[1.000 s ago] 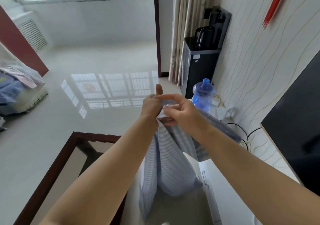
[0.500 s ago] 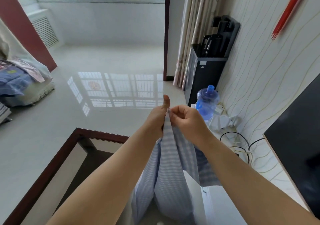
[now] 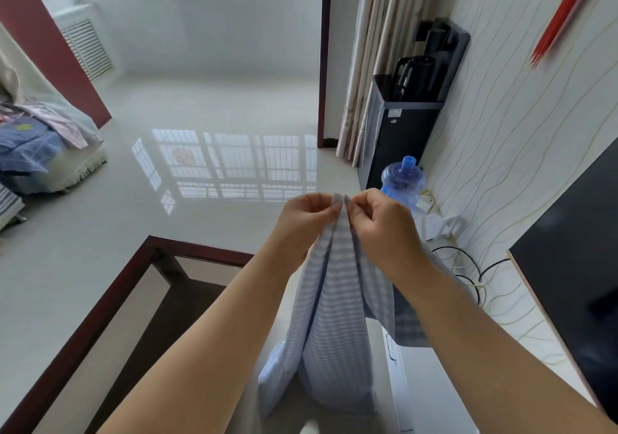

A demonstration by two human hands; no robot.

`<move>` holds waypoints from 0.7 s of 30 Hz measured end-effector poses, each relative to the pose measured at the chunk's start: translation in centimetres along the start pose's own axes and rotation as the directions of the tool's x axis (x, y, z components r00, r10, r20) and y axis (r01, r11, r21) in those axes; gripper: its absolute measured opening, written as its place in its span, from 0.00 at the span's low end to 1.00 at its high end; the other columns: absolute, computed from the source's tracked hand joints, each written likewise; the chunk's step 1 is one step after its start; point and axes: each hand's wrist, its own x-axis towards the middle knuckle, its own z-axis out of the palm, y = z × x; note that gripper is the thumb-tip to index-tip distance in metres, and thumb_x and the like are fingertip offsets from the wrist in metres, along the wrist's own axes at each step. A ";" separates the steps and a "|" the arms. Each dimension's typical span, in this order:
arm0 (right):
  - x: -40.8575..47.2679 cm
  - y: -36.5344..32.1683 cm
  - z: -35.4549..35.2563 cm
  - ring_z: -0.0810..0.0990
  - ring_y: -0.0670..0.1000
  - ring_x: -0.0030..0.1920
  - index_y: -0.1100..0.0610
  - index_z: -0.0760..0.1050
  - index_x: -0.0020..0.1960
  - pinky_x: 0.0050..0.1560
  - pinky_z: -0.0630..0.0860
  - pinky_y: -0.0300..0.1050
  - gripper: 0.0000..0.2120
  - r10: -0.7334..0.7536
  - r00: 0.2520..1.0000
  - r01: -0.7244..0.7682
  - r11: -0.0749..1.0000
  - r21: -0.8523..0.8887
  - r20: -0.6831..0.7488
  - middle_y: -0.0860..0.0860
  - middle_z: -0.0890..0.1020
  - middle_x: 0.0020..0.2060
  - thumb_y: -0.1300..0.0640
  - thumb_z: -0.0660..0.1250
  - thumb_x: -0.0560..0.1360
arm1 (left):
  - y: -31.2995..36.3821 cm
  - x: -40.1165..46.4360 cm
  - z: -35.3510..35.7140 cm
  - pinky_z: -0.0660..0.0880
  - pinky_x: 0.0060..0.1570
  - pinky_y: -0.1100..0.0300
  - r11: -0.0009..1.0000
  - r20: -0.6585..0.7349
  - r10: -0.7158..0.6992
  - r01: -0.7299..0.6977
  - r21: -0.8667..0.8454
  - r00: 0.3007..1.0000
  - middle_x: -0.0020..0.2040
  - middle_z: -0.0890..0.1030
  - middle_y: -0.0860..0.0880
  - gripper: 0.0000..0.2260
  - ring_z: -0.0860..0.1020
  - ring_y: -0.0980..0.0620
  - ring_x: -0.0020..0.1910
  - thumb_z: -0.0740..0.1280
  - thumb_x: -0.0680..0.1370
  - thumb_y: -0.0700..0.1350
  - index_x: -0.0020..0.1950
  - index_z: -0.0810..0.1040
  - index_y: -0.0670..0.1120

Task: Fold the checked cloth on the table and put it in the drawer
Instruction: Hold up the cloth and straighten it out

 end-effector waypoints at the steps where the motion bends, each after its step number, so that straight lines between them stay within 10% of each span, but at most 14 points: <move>1: 0.1 -0.1 -0.3 0.80 0.54 0.36 0.60 0.78 0.48 0.39 0.79 0.52 0.09 -0.025 1.000 0.026 0.997 -0.068 0.011 0.53 0.82 0.35 0.54 0.65 0.77 | 0.1 0.0 0.3 0.79 0.41 0.61 0.998 -0.028 0.042 -0.040 0.046 0.999 0.41 0.83 0.43 0.05 0.82 0.50 0.40 0.68 0.77 0.38 0.47 0.82 0.38; 7: 0.3 -0.9 -1.6 0.74 0.49 0.37 0.59 0.77 0.52 0.37 0.67 0.40 0.11 -0.041 0.994 0.075 0.936 -0.344 0.103 0.54 0.82 0.40 0.51 0.62 0.79 | 0.3 -0.5 1.1 0.77 0.39 0.66 0.996 -0.029 0.056 -0.054 0.071 0.998 0.39 0.85 0.48 0.07 0.83 0.55 0.39 0.67 0.76 0.33 0.45 0.83 0.41; 21: 0.2 -1.1 -2.0 0.80 0.53 0.39 0.58 0.78 0.45 0.44 0.79 0.48 0.07 0.075 0.985 -0.041 0.976 -0.213 0.155 0.54 0.81 0.37 0.55 0.66 0.75 | -0.4 -1.5 2.0 0.79 0.42 0.61 0.999 -0.052 0.043 -0.042 0.031 0.998 0.39 0.85 0.47 0.07 0.83 0.52 0.40 0.66 0.78 0.36 0.45 0.84 0.42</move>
